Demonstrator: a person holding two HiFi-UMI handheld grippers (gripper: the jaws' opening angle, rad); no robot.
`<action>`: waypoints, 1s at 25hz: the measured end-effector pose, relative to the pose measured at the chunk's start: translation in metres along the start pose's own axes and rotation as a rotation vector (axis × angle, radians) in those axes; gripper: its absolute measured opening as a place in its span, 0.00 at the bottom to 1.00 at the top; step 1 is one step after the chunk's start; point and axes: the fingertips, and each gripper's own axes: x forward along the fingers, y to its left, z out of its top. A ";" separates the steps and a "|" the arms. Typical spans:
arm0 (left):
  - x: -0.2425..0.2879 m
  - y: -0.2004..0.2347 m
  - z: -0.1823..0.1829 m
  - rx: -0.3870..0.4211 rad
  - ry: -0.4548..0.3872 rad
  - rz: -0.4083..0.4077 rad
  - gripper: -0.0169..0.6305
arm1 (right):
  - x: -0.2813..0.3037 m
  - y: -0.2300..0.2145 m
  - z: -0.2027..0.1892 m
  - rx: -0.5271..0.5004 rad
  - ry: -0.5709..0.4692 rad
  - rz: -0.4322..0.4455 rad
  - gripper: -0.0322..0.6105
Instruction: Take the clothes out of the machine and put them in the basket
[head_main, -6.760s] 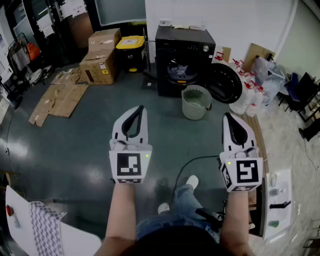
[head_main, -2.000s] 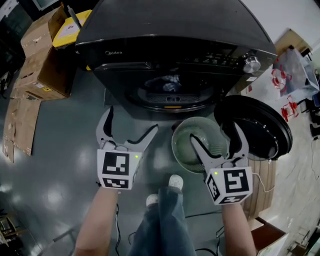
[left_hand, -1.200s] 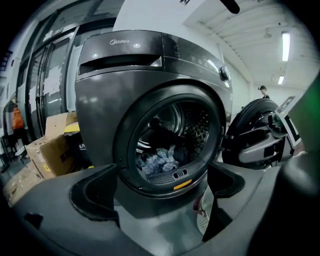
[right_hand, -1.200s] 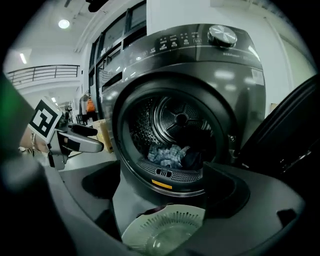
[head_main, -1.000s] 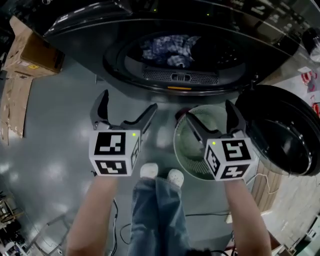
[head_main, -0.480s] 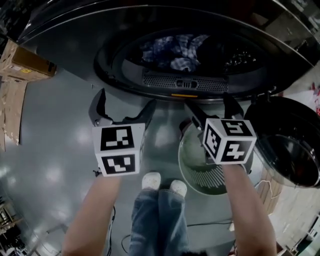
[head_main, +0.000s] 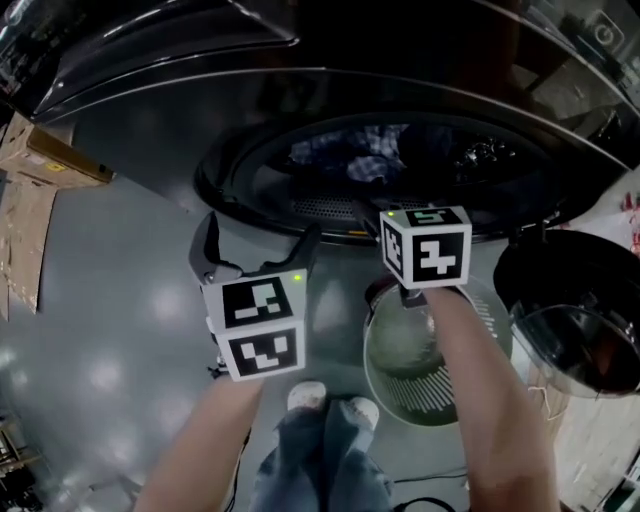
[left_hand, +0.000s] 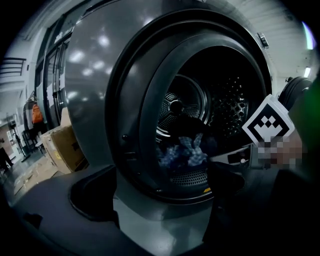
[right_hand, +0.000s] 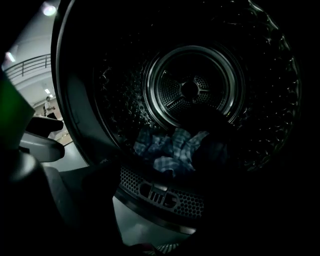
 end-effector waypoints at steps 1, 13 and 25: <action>0.003 0.000 0.000 0.000 -0.001 0.010 0.90 | 0.007 -0.002 0.002 -0.002 0.003 -0.002 0.82; 0.012 0.015 -0.008 -0.043 0.010 0.176 0.90 | 0.089 -0.014 0.001 -0.086 0.270 -0.007 0.82; 0.023 0.017 -0.011 -0.039 -0.008 0.171 0.90 | 0.122 -0.047 -0.038 -0.315 0.618 -0.123 0.14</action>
